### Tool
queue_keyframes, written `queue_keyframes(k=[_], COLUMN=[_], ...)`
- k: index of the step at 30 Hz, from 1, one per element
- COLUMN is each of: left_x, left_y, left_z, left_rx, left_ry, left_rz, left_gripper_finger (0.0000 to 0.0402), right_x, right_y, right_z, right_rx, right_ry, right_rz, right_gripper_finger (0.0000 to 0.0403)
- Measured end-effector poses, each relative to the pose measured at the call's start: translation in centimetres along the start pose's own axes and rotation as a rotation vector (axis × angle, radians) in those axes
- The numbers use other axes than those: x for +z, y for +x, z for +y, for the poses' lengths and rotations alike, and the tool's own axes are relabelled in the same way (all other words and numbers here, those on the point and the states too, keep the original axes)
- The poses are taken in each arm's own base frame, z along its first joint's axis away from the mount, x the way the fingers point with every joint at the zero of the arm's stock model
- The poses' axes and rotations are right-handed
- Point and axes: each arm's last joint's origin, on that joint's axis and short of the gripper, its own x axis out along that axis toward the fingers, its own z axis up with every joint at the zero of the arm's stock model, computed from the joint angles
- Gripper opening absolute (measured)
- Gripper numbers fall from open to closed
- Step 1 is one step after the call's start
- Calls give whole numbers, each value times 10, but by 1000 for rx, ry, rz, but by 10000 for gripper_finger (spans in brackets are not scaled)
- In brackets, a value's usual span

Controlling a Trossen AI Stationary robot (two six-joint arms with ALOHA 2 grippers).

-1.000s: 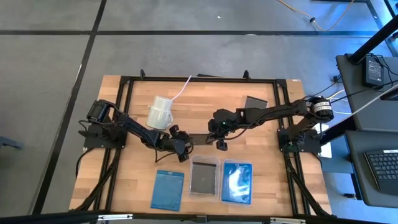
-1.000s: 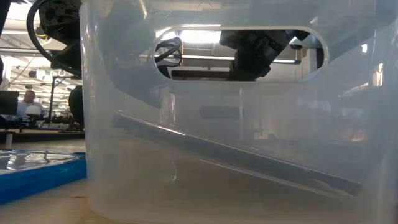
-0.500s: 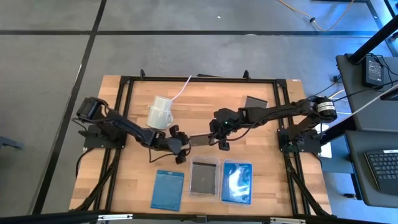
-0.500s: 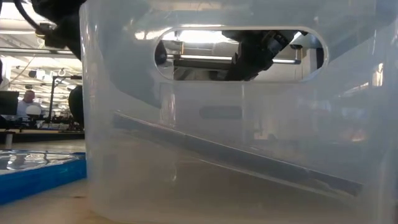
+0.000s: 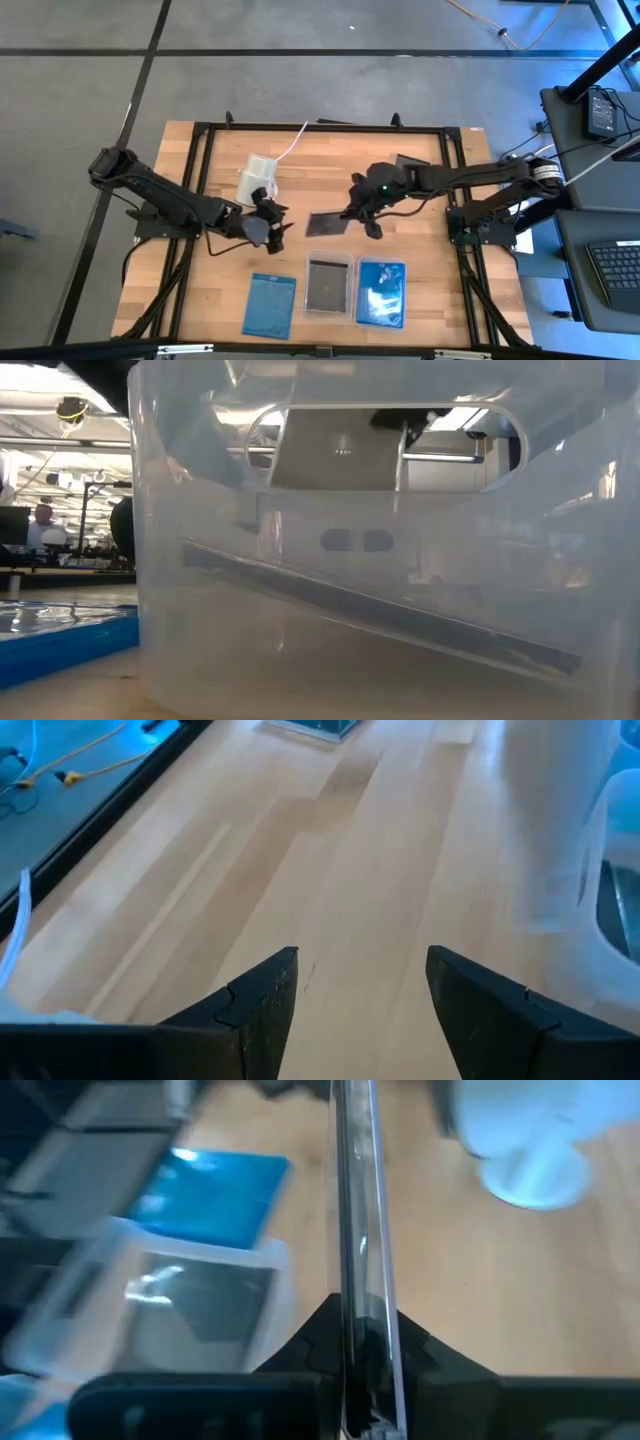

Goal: Pick & place jewel cases by type
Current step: Put the bottom black cd case into the left transparent bin

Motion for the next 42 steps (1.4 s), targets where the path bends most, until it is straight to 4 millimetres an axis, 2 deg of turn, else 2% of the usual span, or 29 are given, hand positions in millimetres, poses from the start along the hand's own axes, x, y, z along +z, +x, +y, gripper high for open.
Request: queue_keyframes(k=[6, 9, 13, 21, 27, 34, 42], left_x=[-3, -4, -6, -8, -8, -8, -8], left_y=[-4, -4, -4, -4, -4, -4, -4], left_z=[2, 3, 4, 5, 4, 4, 4], left_rx=[27, 33, 41, 47, 38, 26, 25], left_ry=[-24, -38, -41, -43, -59, -59, -59], left_rz=[18, 31, 52, 64, 69, 74, 74], left_gripper_finger=[219, 219, 219, 219, 219, 219, 219], right_x=[7, 7, 3, -8, -21, -33, -41], right_y=[-8, -2, 8, 26, 45, 65, 76], right_z=[8, 15, 33, 71, 91, 104, 107], right_rx=[151, 179, 223, 63, 18, 31, 25], right_ry=[101, 183, 253, 404, 506, 538, 527], right_rz=[-50, -42, 9, 36, 85, 130, 162], right_gripper_finger=[34, 35, 36, 36, 37, 37, 38])
